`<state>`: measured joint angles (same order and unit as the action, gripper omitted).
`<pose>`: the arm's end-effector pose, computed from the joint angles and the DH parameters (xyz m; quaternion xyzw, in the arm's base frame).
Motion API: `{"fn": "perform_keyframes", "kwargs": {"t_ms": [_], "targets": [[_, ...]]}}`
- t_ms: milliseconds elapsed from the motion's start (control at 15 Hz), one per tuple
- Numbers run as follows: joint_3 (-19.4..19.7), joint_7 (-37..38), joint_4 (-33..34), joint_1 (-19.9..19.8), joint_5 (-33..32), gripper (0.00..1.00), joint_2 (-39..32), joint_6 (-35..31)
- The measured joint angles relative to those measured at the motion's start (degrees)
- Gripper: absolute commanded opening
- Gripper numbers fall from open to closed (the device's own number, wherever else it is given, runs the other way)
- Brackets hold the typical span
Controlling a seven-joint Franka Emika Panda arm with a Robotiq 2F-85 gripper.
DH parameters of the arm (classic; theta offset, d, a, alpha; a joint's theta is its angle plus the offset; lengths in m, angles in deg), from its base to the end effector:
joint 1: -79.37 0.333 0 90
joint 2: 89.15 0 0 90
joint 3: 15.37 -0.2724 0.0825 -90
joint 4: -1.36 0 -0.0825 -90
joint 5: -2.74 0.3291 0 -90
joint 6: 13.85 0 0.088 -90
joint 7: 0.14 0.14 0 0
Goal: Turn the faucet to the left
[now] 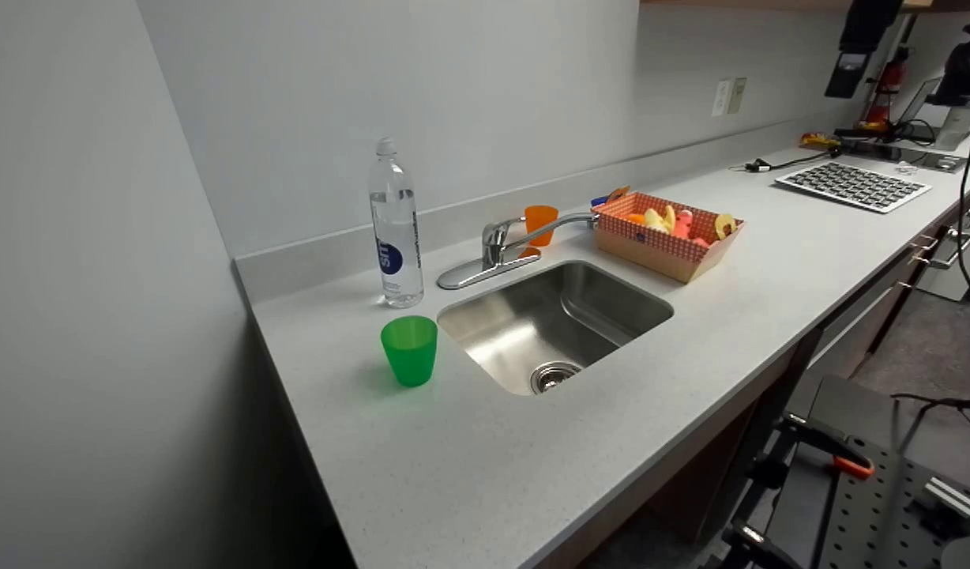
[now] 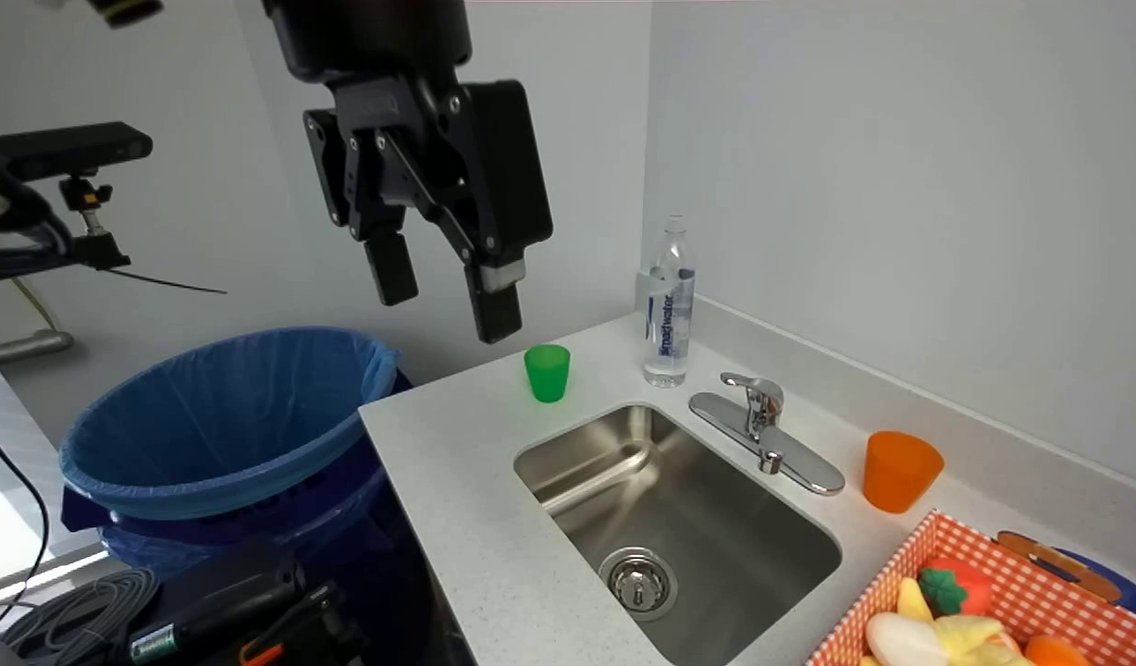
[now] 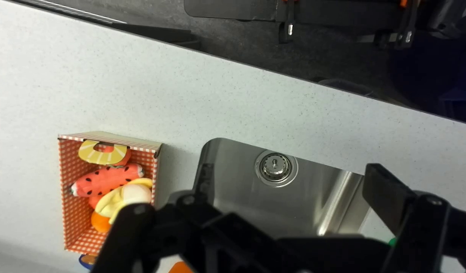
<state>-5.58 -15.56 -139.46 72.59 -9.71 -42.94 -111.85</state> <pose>0.2733 -0.1154 0.4985 0.9982 0.0266 0.0140 0.0516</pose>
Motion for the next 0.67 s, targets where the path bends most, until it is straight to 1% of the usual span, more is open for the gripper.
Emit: {"fn": "perform_keyframes", "kwargs": {"t_ms": [133, 267, 467, 667], "targets": [[0.2, 0.4, 0.0, 0.0, 0.0, 1.0, -0.8, -0.5], [0.5, 1.1, 0.0, 0.0, -0.2, 1.0, -2.2, -2.3], [1.4, 2.4, 0.1, -0.3, -0.5, 1.0, -6.0, -6.6], [2.4, 3.5, 0.6, -0.9, -0.5, 1.0, -11.3, -11.2]]}}
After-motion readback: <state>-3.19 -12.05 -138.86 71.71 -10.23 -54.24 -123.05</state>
